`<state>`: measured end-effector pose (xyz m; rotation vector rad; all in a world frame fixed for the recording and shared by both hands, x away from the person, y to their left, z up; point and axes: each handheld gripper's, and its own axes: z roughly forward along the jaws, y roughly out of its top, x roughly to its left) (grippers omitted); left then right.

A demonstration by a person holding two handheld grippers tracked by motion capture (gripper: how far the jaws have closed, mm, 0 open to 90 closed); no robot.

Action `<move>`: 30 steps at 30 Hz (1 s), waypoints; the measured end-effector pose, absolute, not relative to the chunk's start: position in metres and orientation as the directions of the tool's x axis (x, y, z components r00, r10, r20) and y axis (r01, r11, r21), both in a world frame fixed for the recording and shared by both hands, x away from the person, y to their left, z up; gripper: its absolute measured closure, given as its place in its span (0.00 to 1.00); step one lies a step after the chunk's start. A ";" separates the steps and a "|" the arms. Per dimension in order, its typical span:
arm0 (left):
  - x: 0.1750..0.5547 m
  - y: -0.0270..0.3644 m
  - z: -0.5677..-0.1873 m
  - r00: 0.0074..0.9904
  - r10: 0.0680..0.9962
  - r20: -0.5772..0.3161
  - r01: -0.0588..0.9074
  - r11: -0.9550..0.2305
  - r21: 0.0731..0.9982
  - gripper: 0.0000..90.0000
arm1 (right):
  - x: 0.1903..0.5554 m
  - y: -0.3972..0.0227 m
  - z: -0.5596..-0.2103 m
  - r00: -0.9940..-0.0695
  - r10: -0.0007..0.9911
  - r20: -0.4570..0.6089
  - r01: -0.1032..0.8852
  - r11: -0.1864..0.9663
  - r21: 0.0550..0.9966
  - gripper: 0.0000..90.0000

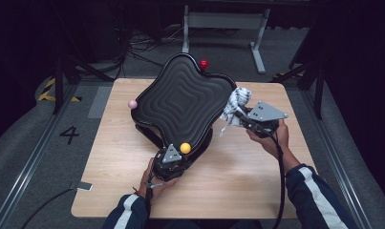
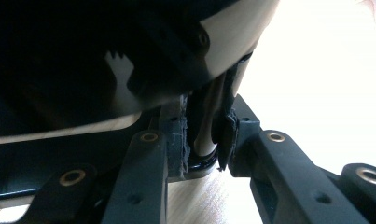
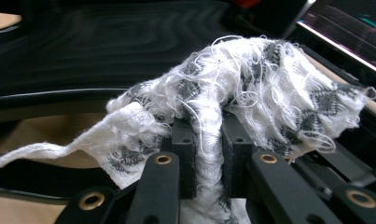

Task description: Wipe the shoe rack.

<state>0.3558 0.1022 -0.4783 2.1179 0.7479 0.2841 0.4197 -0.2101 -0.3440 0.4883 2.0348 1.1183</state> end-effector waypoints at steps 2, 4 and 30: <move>0.356 0.102 -0.478 0.797 0.601 -0.060 0.409 -0.463 0.786 0.81 | 0.424 -0.215 -0.340 -0.638 0.647 -0.418 -0.013 0.533 0.846 0.88; 0.356 0.103 -0.478 0.797 0.601 -0.061 0.410 -0.463 0.786 0.81 | 0.429 -0.219 -0.337 -0.623 0.661 -0.418 -0.004 0.532 0.847 0.88; 0.356 0.103 -0.478 0.800 0.597 -0.062 0.407 -0.464 0.787 0.81 | 0.390 -0.159 -0.360 -0.770 0.443 -0.460 -0.105 0.622 0.776 0.88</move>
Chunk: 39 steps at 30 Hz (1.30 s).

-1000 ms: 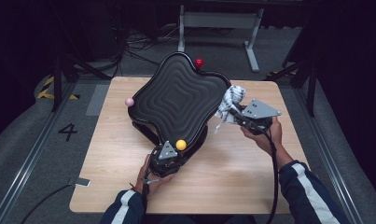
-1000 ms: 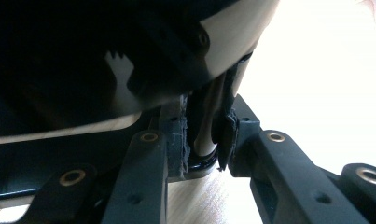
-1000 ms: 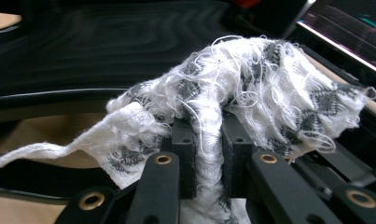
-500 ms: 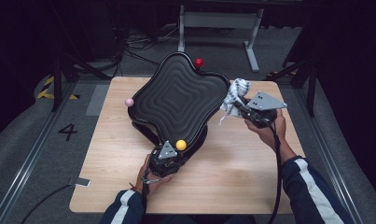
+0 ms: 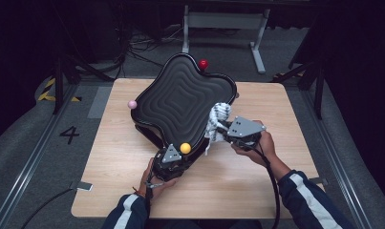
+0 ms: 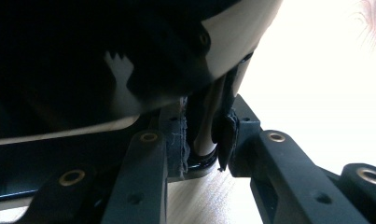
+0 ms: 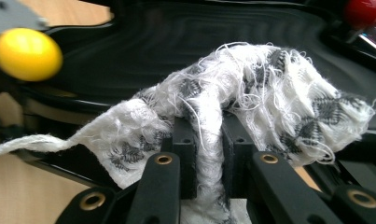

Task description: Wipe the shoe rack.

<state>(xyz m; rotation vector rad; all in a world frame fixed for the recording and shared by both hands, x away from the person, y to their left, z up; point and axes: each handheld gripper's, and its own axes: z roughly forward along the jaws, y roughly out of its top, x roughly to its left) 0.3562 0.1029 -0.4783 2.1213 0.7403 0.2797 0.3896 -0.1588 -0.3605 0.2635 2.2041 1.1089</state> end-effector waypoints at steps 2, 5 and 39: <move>0.356 0.103 -0.478 0.796 0.602 -0.068 0.414 -0.458 0.787 0.81 | 0.386 -0.154 -0.364 -0.781 0.433 -0.449 -0.107 0.616 0.780 0.88; 0.356 0.103 -0.478 0.796 0.602 -0.066 0.412 -0.459 0.787 0.81 | 0.381 -0.150 -0.368 -0.795 0.421 -0.437 -0.110 0.609 0.786 0.88; 0.356 0.103 -0.478 0.798 0.597 -0.079 0.418 -0.454 0.787 0.81 | 0.401 -0.182 -0.370 -0.764 0.475 -0.437 -0.058 0.623 0.780 0.87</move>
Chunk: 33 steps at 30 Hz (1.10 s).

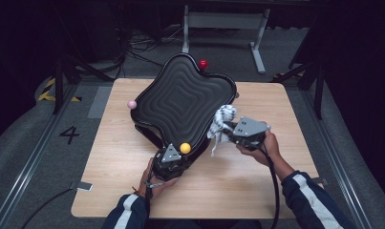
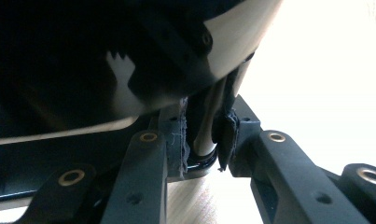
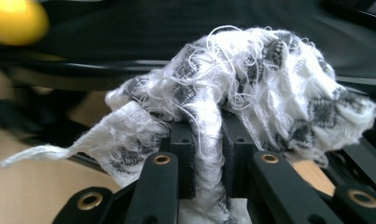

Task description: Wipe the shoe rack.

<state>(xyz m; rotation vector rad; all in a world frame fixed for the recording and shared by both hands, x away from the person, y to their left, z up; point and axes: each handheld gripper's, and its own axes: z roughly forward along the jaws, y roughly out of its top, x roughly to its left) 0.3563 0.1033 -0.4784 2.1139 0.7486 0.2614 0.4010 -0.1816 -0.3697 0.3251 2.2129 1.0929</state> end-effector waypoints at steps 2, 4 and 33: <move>0.357 0.104 -0.478 0.800 0.596 -0.073 0.415 -0.461 0.784 0.81 | 0.411 -0.194 -0.361 -0.745 0.516 -0.423 -0.030 0.607 0.794 0.87; 0.356 0.104 -0.478 0.798 0.598 -0.080 0.421 -0.457 0.784 0.81 | 0.420 -0.203 -0.352 -0.731 0.535 -0.424 -0.015 0.609 0.793 0.87; 0.357 0.103 -0.479 0.806 0.588 -0.068 0.404 -0.463 0.789 0.81 | 0.410 -0.174 -0.349 -0.765 0.452 -0.459 -0.069 0.650 0.756 0.87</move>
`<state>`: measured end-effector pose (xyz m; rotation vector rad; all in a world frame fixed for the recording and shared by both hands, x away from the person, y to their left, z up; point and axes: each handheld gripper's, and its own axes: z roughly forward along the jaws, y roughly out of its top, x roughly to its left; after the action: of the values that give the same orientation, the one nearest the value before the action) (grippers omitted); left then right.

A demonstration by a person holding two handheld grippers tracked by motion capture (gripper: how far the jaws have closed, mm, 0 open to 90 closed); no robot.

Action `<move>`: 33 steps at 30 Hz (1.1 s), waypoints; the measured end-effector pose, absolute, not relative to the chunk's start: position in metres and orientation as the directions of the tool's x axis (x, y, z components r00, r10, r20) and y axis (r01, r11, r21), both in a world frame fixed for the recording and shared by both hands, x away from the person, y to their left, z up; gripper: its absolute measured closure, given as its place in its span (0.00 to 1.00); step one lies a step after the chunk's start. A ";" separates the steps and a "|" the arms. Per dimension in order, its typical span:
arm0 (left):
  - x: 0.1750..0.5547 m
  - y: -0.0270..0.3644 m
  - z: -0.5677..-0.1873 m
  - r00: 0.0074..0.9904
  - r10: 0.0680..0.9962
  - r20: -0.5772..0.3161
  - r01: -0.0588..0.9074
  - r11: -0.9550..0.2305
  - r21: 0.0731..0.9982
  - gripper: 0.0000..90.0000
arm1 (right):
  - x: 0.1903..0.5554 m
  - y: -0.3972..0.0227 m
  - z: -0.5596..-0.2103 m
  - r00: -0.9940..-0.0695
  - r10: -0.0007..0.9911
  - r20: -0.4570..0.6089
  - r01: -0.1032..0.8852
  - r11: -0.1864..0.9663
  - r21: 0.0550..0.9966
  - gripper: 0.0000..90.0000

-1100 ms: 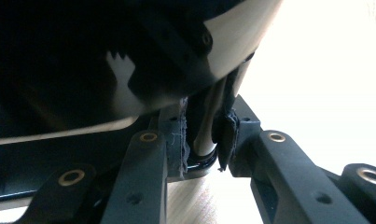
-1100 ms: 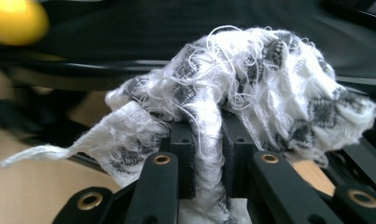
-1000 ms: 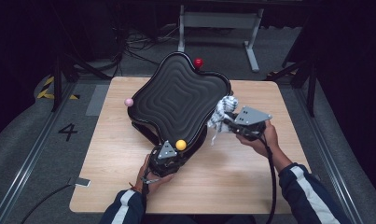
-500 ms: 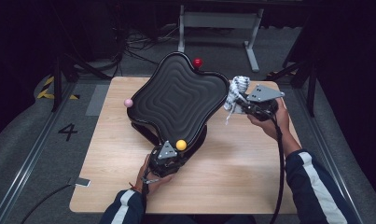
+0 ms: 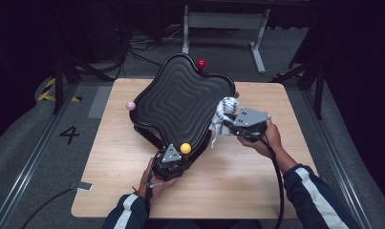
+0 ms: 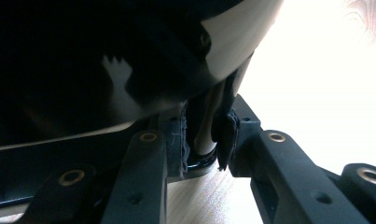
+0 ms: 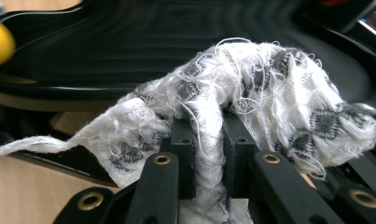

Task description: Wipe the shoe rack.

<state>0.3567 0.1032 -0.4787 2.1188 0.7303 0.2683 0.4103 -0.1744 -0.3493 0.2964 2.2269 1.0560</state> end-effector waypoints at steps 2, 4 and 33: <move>0.357 0.103 -0.479 0.805 0.589 -0.069 0.405 -0.461 0.789 0.81 | 0.407 -0.168 -0.352 -0.774 0.436 -0.459 -0.080 0.652 0.754 0.87; 0.357 0.103 -0.479 0.805 0.590 -0.068 0.405 -0.462 0.789 0.81 | 0.403 -0.164 -0.355 -0.782 0.424 -0.457 -0.085 0.653 0.752 0.87; 0.357 0.103 -0.479 0.793 0.605 -0.076 0.417 -0.447 0.791 0.81 | 0.352 -0.116 -0.403 -0.891 0.219 -0.397 -0.160 0.668 0.727 0.87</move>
<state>0.3568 0.1030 -0.4790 2.1052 0.7556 0.2722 0.3516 -0.1160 -0.4035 0.0459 2.4262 1.1189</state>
